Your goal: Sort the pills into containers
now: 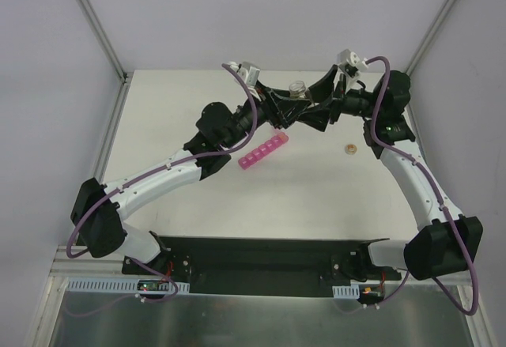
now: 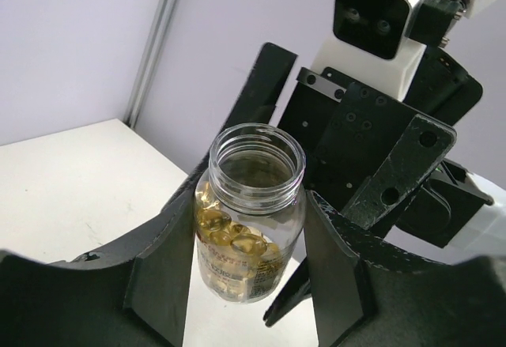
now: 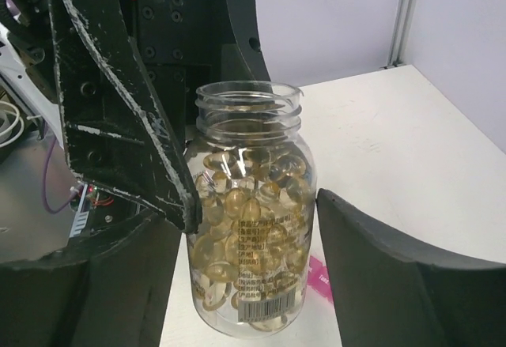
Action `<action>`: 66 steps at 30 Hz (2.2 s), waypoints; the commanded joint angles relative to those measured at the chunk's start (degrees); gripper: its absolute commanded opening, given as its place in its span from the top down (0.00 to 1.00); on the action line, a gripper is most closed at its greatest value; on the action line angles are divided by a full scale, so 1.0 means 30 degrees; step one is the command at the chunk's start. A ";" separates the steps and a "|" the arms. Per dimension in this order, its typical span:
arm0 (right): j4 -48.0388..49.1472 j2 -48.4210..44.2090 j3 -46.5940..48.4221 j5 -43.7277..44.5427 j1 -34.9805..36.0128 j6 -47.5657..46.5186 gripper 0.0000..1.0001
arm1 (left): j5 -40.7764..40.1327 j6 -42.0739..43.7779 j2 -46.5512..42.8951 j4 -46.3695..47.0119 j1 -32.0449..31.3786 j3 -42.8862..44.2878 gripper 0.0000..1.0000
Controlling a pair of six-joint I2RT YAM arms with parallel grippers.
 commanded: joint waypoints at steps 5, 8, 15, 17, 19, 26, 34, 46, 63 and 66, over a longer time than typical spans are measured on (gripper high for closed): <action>-0.2601 -0.0745 0.0248 -0.0044 0.0247 -0.2685 0.13 | 0.1486 0.2124 -0.0861 -0.0815 -0.0317 0.0687 0.90; -0.5940 -0.0744 0.0892 0.0132 0.0276 -0.5469 0.09 | 0.1429 0.2886 -0.1300 -0.1694 -0.0317 0.0541 0.90; -2.3672 -0.0452 0.4640 0.0922 -0.0072 -1.9874 0.04 | 0.1018 0.4881 -0.2501 -0.3628 -0.0259 -0.0657 0.90; -2.5482 -0.0422 0.4849 0.1449 -0.0658 -2.2461 0.04 | 0.1048 0.5350 -0.2881 -0.3921 -0.0258 -0.1098 0.90; -2.7441 -0.0422 0.4790 0.2119 -0.1654 -2.4156 0.04 | 0.1047 0.5730 -0.3146 -0.3923 -0.0258 -0.1947 0.91; -2.7486 -0.0336 0.3415 0.4521 -0.3941 -2.3184 0.05 | 0.1603 0.6815 -0.3704 -0.3251 -0.0288 -0.4525 0.91; -2.5315 0.2710 0.3413 1.2252 -0.4701 -2.0212 0.07 | 0.3185 0.7372 -0.3353 -0.1263 -0.0492 -0.7133 0.91; -2.5608 0.4965 0.3237 1.2517 -0.5056 -1.9920 0.08 | 0.2806 0.7636 -0.0395 0.3018 -0.1253 -0.9947 0.91; -2.4377 0.9272 0.5549 1.7795 -0.5144 -1.9538 0.08 | 0.2951 0.7637 0.1247 0.5188 -0.1489 -1.1061 0.91; -2.4814 1.0765 0.7042 1.8440 -0.5144 -1.9568 0.08 | 0.3156 0.7608 0.1130 0.5071 -0.1489 -1.1120 0.91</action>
